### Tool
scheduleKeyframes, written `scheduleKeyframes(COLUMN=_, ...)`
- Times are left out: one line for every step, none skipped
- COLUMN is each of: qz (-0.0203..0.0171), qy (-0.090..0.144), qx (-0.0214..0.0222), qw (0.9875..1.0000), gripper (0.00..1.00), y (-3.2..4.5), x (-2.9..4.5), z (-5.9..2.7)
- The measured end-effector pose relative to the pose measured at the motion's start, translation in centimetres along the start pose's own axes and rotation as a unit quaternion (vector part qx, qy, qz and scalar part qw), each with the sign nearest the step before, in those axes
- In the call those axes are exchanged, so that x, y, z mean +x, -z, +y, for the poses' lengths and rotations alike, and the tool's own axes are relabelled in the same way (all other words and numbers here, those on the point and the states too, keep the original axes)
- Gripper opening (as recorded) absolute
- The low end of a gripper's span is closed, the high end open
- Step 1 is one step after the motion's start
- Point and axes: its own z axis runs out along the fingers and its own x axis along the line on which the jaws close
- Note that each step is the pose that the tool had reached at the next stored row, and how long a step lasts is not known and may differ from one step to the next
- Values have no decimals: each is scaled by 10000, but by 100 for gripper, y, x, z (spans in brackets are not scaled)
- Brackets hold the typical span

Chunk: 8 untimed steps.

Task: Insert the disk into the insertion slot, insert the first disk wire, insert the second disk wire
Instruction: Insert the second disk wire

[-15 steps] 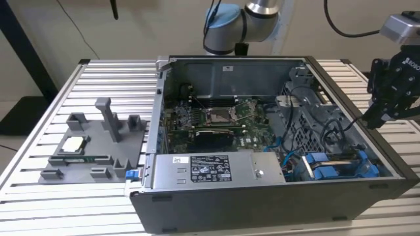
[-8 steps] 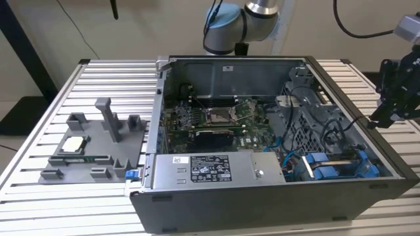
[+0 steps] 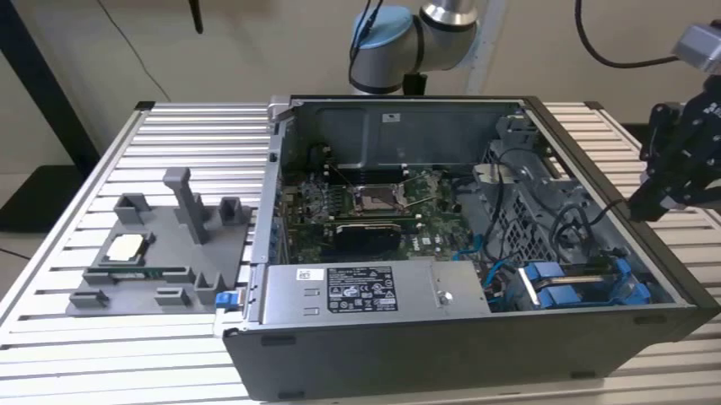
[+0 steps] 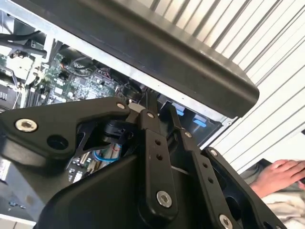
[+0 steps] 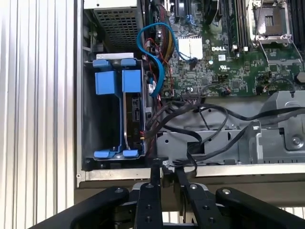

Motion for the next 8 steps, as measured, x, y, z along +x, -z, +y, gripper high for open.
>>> scheduleKeyframes(qz=-8, qy=-57, qx=-10, qw=10000, gripper=27, y=-2, x=0, z=-1)
scheduleKeyframes(qz=-17, qy=-117, qx=-22, qw=9999, gripper=27, y=-6, x=0, z=-1)
scheduleKeyframes(qz=-26, qy=-176, qx=-29, qw=9998, gripper=24, y=-8, x=0, z=-1)
scheduleKeyframes(qz=-33, qy=-227, qx=-33, qw=9997, gripper=24, y=-9, x=0, z=-1)
scheduleKeyframes(qz=-37, qy=-257, qx=-37, qw=9997, gripper=17, y=-9, x=0, z=-2)
scheduleKeyframes(qz=-39, qy=-266, qx=-39, qw=9996, gripper=17, y=-10, x=0, z=-2)
scheduleKeyframes(qz=-39, qy=-266, qx=-39, qw=9996, gripper=17, y=-10, x=0, z=-2)
scheduleKeyframes(qz=-40, qy=-267, qx=-39, qw=9996, gripper=17, y=-11, x=0, z=-2)
